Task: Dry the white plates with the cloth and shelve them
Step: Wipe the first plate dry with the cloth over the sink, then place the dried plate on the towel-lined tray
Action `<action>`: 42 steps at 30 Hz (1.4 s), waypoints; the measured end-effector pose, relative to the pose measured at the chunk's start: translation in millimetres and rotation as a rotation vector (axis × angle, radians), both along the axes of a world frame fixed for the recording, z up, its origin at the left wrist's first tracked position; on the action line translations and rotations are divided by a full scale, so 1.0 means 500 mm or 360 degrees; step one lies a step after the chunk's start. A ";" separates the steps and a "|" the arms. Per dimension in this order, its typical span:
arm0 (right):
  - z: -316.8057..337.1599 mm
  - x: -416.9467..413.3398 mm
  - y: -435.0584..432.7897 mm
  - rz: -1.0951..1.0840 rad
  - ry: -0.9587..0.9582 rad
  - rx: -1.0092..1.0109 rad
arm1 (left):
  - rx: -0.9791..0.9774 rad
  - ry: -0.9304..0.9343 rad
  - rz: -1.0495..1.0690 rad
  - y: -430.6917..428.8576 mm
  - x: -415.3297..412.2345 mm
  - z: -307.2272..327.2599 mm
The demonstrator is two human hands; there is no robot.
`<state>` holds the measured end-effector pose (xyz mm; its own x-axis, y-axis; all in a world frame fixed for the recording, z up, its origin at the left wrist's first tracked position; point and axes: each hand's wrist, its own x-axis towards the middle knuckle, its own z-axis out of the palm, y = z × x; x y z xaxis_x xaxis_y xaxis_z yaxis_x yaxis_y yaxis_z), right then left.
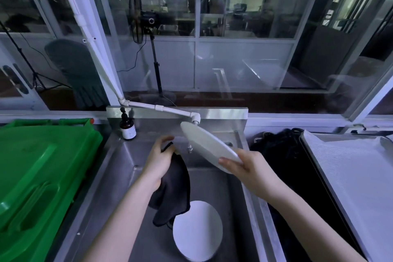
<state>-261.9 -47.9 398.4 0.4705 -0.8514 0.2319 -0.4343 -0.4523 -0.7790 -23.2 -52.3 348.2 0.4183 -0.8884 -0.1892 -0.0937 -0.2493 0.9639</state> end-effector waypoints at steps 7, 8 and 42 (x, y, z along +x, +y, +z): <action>-0.031 -0.035 0.004 0.0419 0.0637 -0.0650 | 0.0283 0.0510 -0.0164 0.026 -0.012 0.032; -0.035 -0.043 0.005 0.0440 0.0714 -0.0749 | 0.0284 0.0434 -0.0188 0.027 -0.016 0.028; -0.084 -0.483 0.099 -0.1444 -0.1054 0.0821 | -0.0081 0.0427 -0.0996 -0.055 -0.429 -0.041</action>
<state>-503.3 1.8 356.6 -0.4177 -0.8709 -0.2589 0.1154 0.2318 -0.9659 -237.8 -80.0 327.5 -0.2324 -0.9583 -0.1663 0.0383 -0.1798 0.9830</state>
